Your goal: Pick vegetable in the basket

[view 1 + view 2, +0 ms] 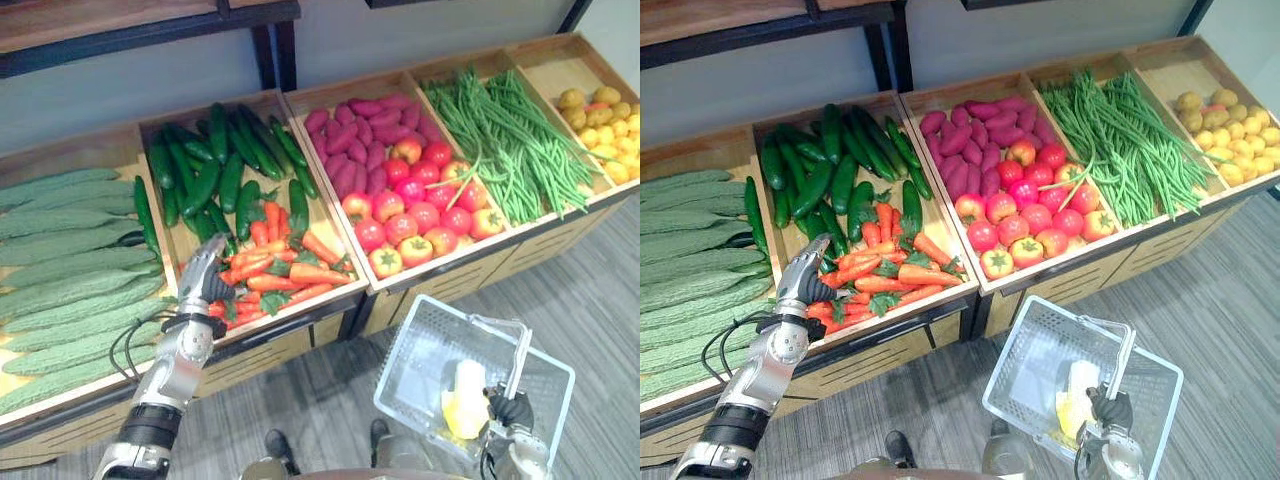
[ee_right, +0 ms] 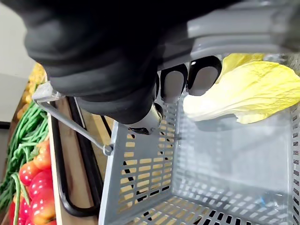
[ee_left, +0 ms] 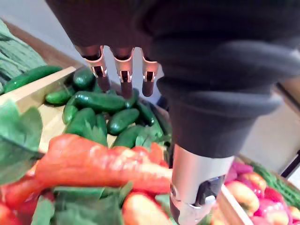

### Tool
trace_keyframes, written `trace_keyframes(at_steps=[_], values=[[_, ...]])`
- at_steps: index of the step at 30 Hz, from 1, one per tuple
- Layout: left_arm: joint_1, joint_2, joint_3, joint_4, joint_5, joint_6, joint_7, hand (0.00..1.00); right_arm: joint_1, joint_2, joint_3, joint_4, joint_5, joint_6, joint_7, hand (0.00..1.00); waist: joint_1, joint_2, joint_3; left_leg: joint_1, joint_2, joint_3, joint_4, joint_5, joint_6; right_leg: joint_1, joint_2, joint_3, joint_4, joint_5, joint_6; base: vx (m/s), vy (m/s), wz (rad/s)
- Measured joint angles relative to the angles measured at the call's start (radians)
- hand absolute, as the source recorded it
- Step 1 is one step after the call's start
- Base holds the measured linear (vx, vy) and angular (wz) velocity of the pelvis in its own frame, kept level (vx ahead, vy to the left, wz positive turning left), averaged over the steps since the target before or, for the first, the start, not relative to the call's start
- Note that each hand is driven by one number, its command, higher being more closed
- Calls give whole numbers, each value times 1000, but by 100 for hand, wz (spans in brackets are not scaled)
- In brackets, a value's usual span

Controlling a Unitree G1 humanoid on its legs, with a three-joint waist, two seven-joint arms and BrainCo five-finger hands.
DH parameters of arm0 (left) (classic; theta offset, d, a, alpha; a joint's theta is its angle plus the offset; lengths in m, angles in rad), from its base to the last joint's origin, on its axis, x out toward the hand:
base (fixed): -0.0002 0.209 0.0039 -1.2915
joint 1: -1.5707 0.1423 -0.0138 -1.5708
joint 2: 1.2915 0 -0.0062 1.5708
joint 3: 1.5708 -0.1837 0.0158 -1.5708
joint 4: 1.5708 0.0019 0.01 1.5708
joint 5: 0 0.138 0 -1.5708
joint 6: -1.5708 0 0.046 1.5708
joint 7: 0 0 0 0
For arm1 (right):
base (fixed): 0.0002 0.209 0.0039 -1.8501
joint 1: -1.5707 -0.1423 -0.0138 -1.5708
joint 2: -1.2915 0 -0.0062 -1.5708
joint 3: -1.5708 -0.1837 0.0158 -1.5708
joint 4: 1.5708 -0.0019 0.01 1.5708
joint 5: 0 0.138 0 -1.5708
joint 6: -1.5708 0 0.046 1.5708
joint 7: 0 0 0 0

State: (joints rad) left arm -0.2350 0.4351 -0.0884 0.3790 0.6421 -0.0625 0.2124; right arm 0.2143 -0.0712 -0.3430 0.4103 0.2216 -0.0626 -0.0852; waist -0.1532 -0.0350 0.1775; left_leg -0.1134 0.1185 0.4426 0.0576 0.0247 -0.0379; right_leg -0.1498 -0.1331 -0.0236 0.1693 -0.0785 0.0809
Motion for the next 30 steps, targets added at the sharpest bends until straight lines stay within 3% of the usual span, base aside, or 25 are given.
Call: trace_keyframes(at_steps=[4, 5, 11, 20, 24, 30], values=[[-92, 3, -44, 71, 10, 1, -11, 0, -30, -2, 12, 0, 1, 0, -2, 100, -4, -2, 42, -26, 2, 11, 0, 7, 5, -35, 4, 15, 1, 15, -3, -37, -2, -9], [-122, 6, -55, 103, 24, 2, -10, 100, -39, -6, 24, -3, 2, -1, -3, 100, -2, -4, 53, -34, 4, 17, 2, 7, 5, -45, 6, 23, 1, 18, -3, -34, -5, -16], [-228, 41, -66, 165, 51, 15, -8, 100, -57, -14, 67, -62, 7, -10, -2, 100, -26, -6, 91, -60, 6, 23, 12, 7, 5, -73, 7, 33, 1, 28, -1, -8, -3, -4], [-268, 64, -59, 158, 57, 31, -2, 100, -55, -12, 71, -121, 38, -49, 0, 100, -26, -7, 122, -63, 6, 23, 12, 7, 5, -81, 8, 46, 0, 32, 0, 2, -1, -3], [-251, 89, -42, 49, 57, 32, 18, 100, -50, -7, 70, -120, 43, -49, -1, 100, -25, -2, 126, -49, 4, 9, 11, 7, 5, -54, 8, 45, -13, 33, 0, 18, -5, 7], [-143, 62, 67, -215, 57, 33, 94, 100, -30, 23, 67, -120, 43, -50, -2, 100, -23, 8, 130, -20, 2, -29, 5, 7, 5, -9, 8, 25, -30, 33, 0, 0, -8, 8]])
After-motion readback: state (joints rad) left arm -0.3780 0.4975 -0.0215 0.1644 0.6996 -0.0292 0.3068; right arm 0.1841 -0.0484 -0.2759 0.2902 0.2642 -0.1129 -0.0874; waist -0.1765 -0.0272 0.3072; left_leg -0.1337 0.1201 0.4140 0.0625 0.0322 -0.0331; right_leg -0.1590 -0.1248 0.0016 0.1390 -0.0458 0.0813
